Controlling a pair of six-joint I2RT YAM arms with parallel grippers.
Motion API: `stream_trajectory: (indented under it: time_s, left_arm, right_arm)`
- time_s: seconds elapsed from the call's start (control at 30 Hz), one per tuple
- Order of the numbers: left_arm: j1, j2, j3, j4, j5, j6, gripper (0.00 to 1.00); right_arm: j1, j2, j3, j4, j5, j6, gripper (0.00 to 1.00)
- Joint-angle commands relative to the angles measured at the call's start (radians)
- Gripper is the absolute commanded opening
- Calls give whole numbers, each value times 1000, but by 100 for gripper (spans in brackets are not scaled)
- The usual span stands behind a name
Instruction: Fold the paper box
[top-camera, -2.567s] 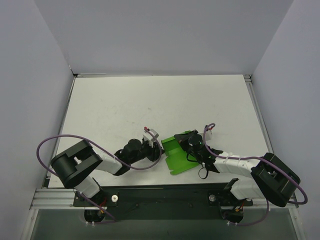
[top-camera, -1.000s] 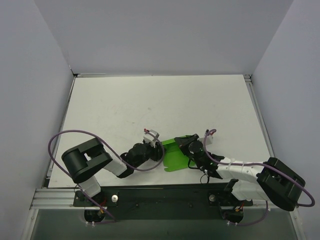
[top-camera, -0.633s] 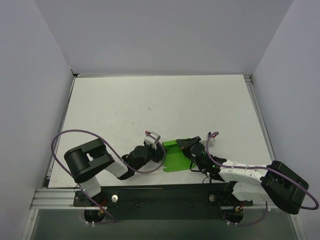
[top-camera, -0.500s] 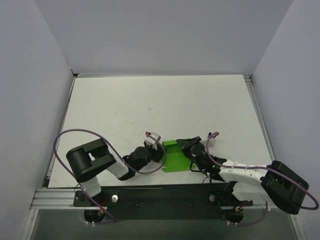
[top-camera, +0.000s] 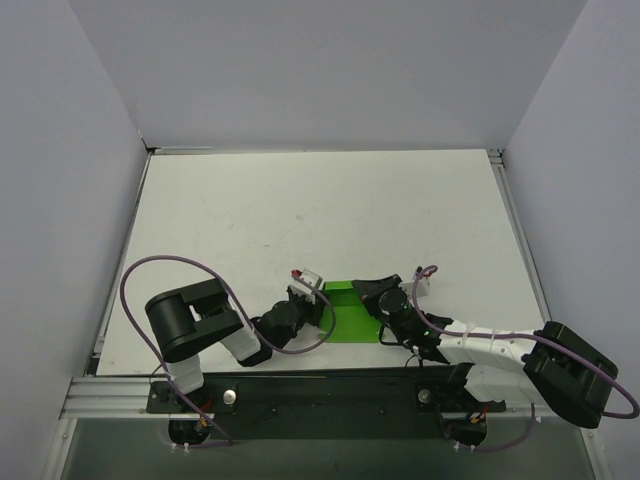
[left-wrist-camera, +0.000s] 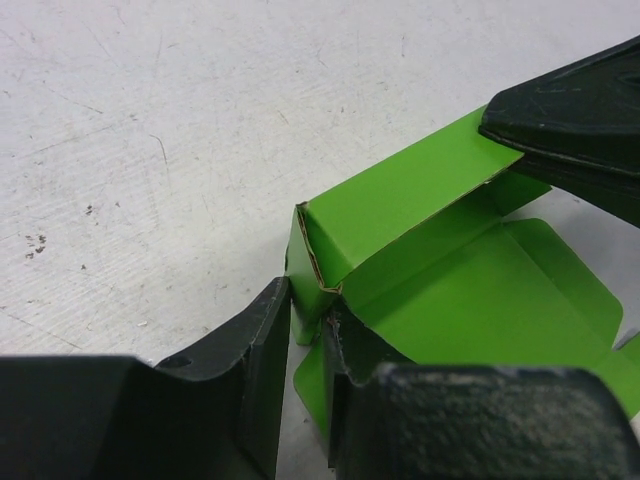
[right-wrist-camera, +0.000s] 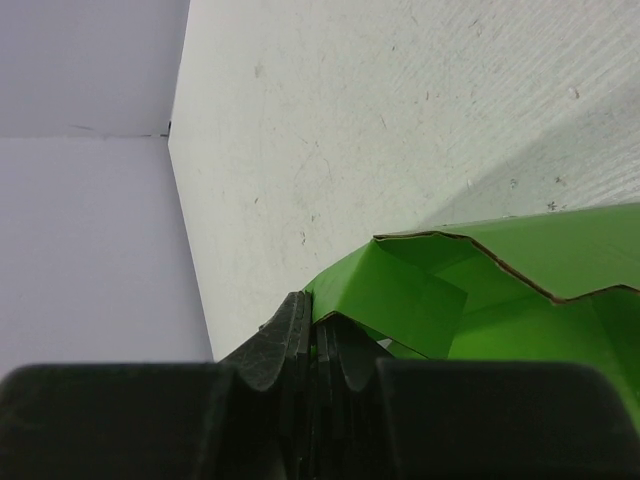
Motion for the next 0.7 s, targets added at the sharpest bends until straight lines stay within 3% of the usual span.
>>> stream_trajectory:
  time_s: [0.0, 0.27, 0.43, 0.67]
  left_arm:
    - [-2, -6, 11, 49, -167, 29, 19]
    - [-31, -18, 104, -210, -360, -3, 1]
    - [-31, -4, 159, -374, -455, -55, 0]
    - [-32, 31, 213, -478, -547, -80, 0]
  right_arm:
    - [15, -12, 7, -162, 23, -25, 0]
    - [27, -26, 45, -263, 32, 4, 0]
    - [39, -39, 70, -344, 51, 21, 0]
    - [48, -37, 76, -364, 57, 35, 0]
